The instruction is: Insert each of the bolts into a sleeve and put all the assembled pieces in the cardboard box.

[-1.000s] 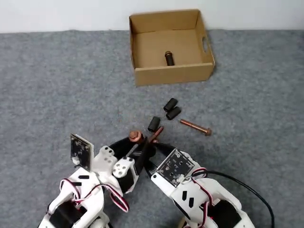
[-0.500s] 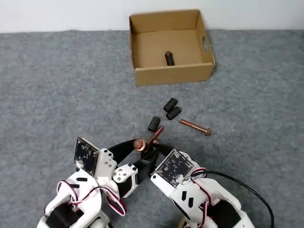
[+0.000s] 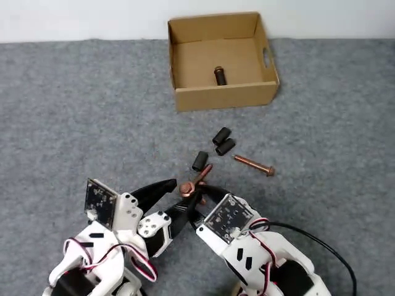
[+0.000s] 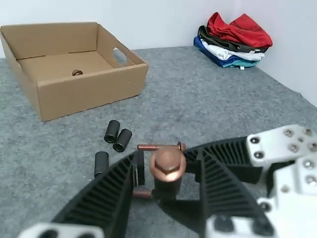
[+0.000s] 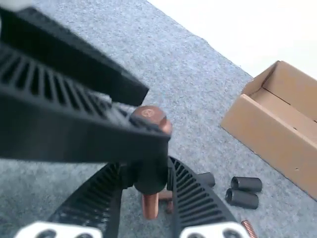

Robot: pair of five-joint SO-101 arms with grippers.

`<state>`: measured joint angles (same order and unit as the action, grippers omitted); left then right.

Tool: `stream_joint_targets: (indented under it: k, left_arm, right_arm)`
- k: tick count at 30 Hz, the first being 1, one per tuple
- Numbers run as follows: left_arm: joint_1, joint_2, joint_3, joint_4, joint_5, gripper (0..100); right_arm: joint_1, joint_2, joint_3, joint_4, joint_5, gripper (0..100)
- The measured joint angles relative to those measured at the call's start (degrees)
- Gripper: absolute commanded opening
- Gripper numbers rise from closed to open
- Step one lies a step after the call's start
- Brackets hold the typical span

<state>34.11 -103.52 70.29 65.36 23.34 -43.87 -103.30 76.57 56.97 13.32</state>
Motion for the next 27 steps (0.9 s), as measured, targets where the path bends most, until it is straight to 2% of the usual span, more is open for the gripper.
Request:
stream_joint_targets:
  k: [4, 8, 9, 15, 21, 27]
  left_arm:
    - [0.0, -0.1, -3.6, 2.5, 0.0, 16]
    - [-0.4, -0.1, -5.3, 4.0, 0.0, 1]
    - [-1.2, -0.1, -5.4, 4.0, 0.0, 0]
    - [-12.1, -0.1, -5.3, 4.0, -1.0, 0]
    - [-25.1, 0.0, 2.9, 5.3, -11.0, 0]
    - [-32.3, -0.1, 10.6, 6.7, -15.9, 0]
  right_arm:
    - [0.0, 0.0, 0.0, 0.0, 0.0, 0.9]
    - [2.3, 0.0, 0.0, 0.0, 0.0, 0.9]
    - [3.9, 0.0, 0.0, 0.0, -0.1, 0.9]
    - [15.4, 0.0, -2.6, 5.5, -8.5, 0.9]
    - [27.2, 0.0, -8.9, 15.8, -13.0, 0.9]
    - [31.9, 7.8, -17.4, 22.4, -18.3, 0.9]
